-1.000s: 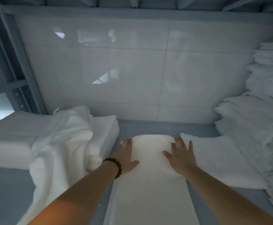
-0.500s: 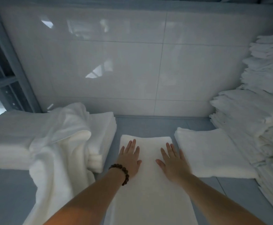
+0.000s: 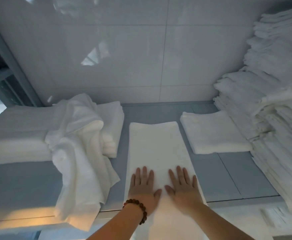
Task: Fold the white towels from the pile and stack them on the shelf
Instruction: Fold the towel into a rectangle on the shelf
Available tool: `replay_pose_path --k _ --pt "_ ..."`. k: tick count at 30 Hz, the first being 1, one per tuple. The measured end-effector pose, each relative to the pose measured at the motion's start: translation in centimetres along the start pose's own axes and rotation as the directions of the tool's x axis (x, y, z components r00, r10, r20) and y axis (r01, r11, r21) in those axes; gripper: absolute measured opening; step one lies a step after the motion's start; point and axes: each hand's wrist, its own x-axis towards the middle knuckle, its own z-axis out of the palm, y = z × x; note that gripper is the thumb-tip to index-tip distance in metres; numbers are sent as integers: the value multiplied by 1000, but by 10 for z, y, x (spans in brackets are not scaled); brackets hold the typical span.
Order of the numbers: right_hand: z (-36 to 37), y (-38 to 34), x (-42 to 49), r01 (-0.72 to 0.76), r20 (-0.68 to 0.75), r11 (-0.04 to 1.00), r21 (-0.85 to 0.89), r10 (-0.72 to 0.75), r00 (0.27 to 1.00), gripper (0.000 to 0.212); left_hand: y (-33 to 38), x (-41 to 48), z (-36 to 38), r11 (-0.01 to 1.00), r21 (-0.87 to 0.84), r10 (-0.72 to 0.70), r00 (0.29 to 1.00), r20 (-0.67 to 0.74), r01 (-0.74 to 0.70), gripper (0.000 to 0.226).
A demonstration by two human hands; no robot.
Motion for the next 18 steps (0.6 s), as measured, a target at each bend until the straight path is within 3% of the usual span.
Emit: replay_pose_path --k 7,18 --pt "6 4 23 1 -75 1000 -11 -2 997 64 -8 25 8 998 44 36 995 -98 -32 70" --pt "-17 23 119 45 -162 999 -26 -49 986 61 -25 125 -9 997 78 25 991 -132 -15 72"
